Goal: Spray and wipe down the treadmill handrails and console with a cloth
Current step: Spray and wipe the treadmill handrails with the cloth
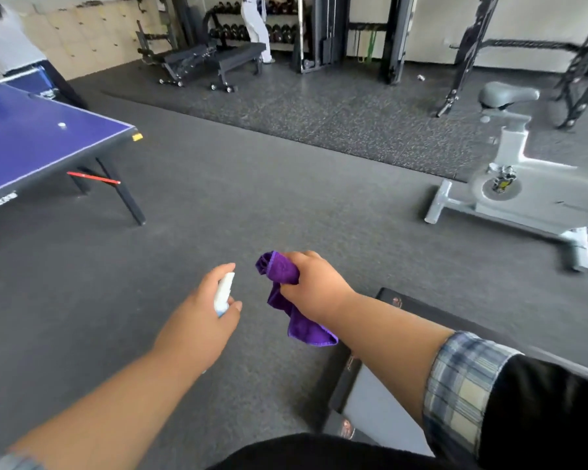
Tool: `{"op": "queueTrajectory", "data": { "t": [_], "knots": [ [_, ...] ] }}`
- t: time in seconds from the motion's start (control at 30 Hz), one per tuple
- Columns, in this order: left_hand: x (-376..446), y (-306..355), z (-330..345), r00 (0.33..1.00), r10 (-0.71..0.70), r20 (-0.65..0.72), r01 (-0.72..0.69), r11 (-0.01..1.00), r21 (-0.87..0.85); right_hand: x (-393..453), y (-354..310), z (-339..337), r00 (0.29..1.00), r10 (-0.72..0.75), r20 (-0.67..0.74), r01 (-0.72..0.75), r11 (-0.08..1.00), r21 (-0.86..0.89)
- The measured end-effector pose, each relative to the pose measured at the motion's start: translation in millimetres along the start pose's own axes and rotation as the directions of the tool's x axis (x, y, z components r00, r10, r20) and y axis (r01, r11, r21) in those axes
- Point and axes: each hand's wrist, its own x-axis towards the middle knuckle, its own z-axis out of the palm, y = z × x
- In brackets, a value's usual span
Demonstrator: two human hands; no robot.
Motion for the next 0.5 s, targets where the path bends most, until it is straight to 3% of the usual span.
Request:
{"op": "queueTrajectory", "data": {
  "t": [0.2, 0.5],
  "knots": [
    [136, -3, -24, 0.976, 0.149, 0.156, -0.159, 0.986, 0.048, 83, -3, -5, 0.977, 0.144, -0.155, -0.14, 0.989, 0.037],
    [313, 40, 28, 0.873, 0.292, 0.391, -0.336, 0.941, 0.047, 213, 70, -42, 0.891, 0.344, -0.295, -0.322, 0.939, 0.121]
  ]
}}
